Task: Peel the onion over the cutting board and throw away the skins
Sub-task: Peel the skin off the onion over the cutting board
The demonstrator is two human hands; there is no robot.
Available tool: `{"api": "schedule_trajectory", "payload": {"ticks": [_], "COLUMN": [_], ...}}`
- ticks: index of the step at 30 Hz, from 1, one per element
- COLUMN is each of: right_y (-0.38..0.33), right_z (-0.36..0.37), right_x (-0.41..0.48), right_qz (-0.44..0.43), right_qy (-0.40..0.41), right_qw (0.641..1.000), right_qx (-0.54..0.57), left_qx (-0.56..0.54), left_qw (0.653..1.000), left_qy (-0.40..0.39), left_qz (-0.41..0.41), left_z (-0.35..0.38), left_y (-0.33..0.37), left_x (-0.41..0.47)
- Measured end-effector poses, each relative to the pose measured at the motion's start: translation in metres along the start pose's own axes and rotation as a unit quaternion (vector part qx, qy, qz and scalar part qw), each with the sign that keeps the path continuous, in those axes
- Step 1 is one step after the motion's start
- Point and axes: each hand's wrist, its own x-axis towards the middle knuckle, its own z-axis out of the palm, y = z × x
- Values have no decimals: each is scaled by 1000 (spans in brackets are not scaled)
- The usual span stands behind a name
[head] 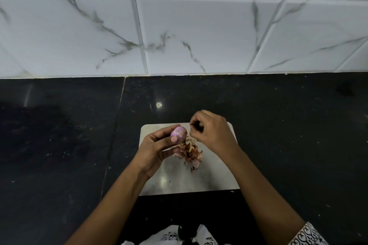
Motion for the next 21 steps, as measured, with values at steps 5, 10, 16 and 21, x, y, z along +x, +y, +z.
{"api": "schedule_trajectory", "payload": {"ticks": [5,10,16,21], "right_y": [-2,-9,-8,-7], "right_z": [-10,-21,-22,-18], "right_x": [-10,-5,3,2], "right_qz": [23,-62,-112,-75], "right_qy": [-28,-113,-108,-93], "right_qw": [991,985,983,983], "right_qx": [130,116,100,138], "left_qx": [-10,-7,-42,-50], "left_qw": [1000,999,997,996], "left_qy": [1,-22,-44,-44], "left_qz": [-19,-48,-57,-59], "left_z": [-4,-3,-2,-1], "left_y": [3,4,6,5], "left_x": [1,2,1,2]}}
